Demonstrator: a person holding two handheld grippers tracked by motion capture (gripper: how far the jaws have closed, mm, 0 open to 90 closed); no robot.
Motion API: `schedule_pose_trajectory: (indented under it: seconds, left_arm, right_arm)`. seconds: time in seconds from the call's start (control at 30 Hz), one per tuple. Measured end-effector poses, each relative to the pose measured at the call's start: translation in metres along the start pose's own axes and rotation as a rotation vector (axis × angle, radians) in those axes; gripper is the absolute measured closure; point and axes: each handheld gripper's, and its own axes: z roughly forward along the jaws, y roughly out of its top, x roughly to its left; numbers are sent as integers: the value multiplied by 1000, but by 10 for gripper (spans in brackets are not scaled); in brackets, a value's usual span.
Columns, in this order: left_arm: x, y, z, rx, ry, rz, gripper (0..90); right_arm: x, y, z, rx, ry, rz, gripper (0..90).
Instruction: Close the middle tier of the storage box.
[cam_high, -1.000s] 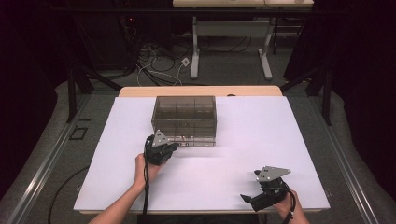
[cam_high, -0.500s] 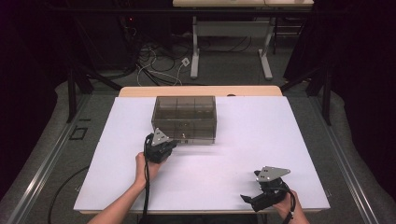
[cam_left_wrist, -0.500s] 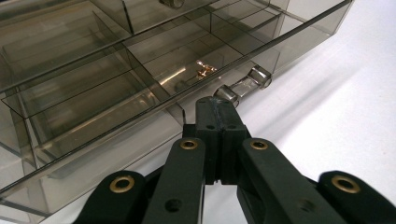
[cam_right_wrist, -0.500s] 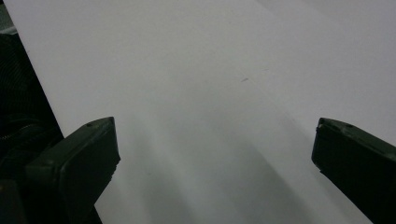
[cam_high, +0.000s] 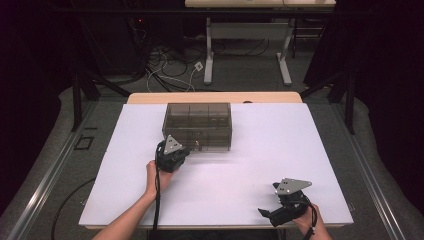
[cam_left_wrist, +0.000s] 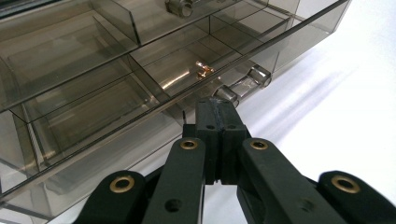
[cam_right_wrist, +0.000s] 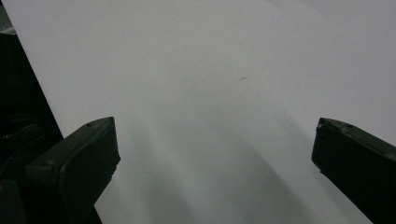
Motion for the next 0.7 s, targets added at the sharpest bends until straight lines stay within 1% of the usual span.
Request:
schedule_pose_trajectory:
  seconds: [0.17, 0.23, 0.3, 0.4, 0.47, 0.53, 0.63, 0.7]
  left_arm:
    - [2, 2, 2, 3, 2, 5, 900]
    - [2, 2, 3, -1, 0, -5, 900]
    - [3, 2, 4, -4, 5, 1, 900]
    - [3, 4, 5, 3, 7, 6, 900]
    - [3, 4, 6, 1, 15, 15, 900]
    - [3, 5, 7, 2, 16, 21, 900]
    - [3, 5, 8, 3, 19, 17, 900]
    - [5, 5, 9, 2, 19, 16, 900]
  right_arm:
    - [1, 0, 0, 6, 5, 0, 2]
    - [0, 1, 0, -3, 6, -8, 2]
    - [1, 1, 0, 8, 5, 0, 2]
    - [1, 0, 0, 7, 4, -2, 2]
    - [1, 0, 0, -12, -7, -3, 2]
    - [1, 0, -1, -4, -4, 3, 2]
    - [0, 0, -2, -3, -4, -4, 2]
    - [1, 0, -2, -3, -5, 4, 2]
